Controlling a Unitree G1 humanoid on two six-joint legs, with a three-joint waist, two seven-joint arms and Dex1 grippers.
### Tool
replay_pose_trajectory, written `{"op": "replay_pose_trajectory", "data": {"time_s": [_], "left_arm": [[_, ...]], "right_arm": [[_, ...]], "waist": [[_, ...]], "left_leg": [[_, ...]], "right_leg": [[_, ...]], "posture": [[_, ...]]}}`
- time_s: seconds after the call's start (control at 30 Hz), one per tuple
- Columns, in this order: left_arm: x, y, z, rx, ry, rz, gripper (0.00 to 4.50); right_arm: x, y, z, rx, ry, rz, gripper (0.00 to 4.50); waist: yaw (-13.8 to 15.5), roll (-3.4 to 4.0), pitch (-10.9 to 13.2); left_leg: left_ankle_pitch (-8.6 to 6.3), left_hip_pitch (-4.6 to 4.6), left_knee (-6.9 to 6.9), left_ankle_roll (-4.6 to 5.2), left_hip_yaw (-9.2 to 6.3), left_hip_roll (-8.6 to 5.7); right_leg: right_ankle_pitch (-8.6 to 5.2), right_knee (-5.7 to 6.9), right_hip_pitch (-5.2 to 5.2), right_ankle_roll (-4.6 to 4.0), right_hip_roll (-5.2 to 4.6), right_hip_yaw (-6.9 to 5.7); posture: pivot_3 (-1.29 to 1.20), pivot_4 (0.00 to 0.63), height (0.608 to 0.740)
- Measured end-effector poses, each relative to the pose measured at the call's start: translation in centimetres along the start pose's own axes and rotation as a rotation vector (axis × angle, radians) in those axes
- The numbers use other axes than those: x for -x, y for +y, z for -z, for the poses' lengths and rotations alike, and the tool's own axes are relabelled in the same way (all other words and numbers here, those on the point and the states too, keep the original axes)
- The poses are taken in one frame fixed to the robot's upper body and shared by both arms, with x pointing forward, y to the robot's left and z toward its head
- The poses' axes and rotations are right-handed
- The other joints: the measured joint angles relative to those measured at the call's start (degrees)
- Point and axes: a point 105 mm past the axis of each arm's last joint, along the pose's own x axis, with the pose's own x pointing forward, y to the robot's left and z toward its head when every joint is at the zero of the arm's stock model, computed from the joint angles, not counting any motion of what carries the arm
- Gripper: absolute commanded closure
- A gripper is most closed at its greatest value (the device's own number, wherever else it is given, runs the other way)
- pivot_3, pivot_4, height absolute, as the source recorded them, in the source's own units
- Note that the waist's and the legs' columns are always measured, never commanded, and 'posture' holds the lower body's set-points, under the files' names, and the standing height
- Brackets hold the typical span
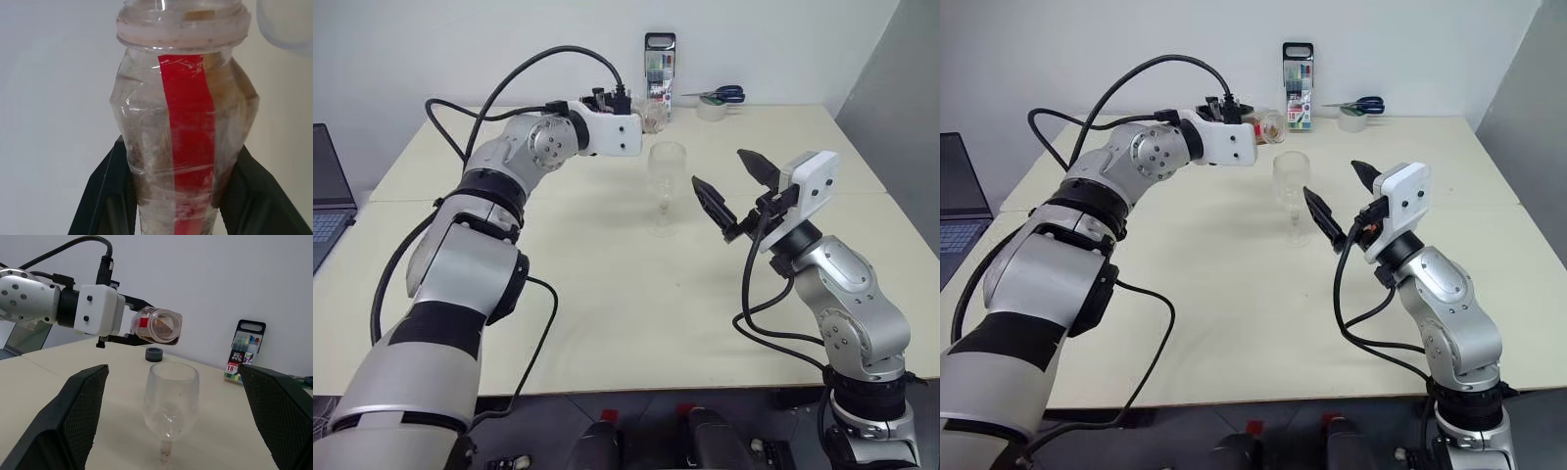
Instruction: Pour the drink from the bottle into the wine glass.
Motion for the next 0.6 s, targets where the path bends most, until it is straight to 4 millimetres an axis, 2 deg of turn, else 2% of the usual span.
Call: {"op": "replay_pose_trajectory", "data": {"time_s": [0.6], "left_arm": [[-0.18, 0.69, -0.19, -0.09, 0.014, -0.015, 2.76]], "right_arm": [[0.1, -0.03, 0.09, -0.001, 0.0, 0.003, 0.0]], "waist": [[0.0, 0.0, 0.0]], "left_leg": [[0.0, 0.0, 0.01, 0.0, 0.02, -0.01]], "right_leg": [[0.0, 0.02, 0.0, 0.0, 0.0, 0.0]], "posture": [[0.0, 0.15, 0.74]]}}
